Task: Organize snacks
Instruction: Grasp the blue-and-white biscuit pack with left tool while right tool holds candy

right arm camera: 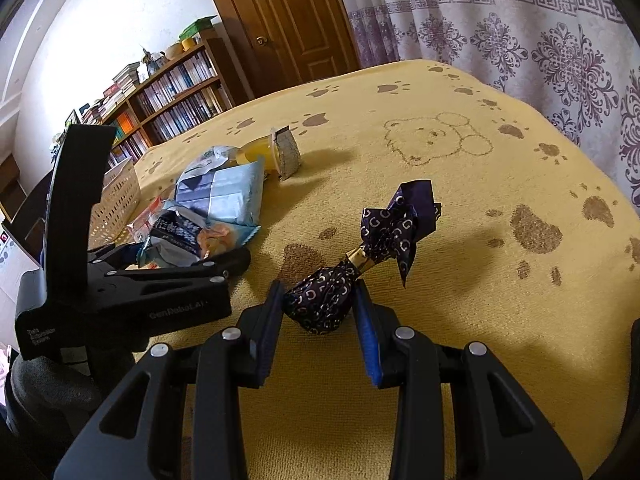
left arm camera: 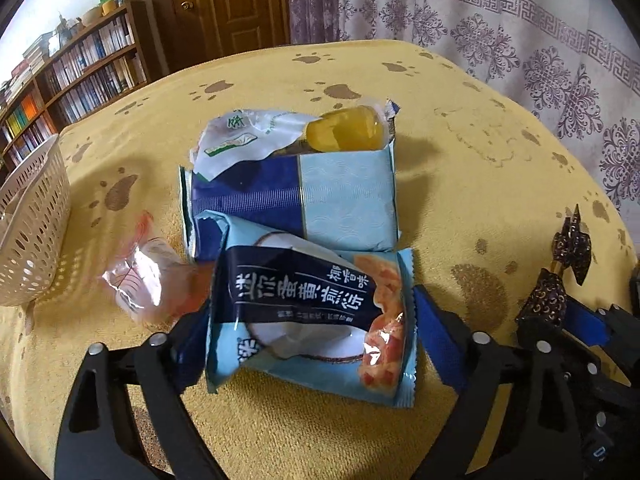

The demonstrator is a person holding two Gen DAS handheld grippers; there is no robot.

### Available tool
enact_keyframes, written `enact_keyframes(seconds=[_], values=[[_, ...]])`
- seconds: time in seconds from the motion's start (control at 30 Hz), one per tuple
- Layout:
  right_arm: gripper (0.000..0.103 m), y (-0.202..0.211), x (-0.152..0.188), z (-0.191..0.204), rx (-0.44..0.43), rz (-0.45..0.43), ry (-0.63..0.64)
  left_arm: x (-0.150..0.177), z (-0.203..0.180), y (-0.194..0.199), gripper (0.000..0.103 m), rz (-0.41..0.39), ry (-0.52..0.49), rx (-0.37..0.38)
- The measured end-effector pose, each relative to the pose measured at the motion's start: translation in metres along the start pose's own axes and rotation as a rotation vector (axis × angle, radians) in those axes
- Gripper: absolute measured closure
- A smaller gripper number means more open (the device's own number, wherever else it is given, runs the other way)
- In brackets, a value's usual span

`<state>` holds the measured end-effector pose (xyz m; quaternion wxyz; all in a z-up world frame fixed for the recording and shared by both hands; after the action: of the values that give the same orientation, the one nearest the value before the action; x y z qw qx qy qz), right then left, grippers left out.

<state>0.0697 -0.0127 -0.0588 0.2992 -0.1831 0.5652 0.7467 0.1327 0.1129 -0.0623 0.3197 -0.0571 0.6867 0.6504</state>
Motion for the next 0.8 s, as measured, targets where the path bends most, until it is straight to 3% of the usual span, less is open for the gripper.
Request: enact_keyframes(seconds=[0.3,0.53,0.8], values=[[0.068,0.0,0.0,0.0,-0.002,0.001,-0.002,0.002,-0.003,0.018,0.027,-0.033,0.0,0.025],[0.068,0.0,0.0,0.0,-0.002,0.001,-0.003,0.002,-0.007,0.045,0.027,-0.084,-0.012,0.04],[0.068,0.0,0.0,0.001,-0.002,0.001,-0.002,-0.008,0.02,0.08,0.027,-0.158,0.048,0.009]])
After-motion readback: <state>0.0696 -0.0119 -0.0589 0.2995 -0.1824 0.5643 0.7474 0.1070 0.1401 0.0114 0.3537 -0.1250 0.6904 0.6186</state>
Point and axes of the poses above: each gripper's, at about its wrist camera, not at the fingertips, and y roughly against the way its jaws point, z to its left, x to its underside, the point moved 10 cm from there along -y, roughly the way its jaws point, and after that the axes turned 7 degrees about z, right-handed, at the moved point
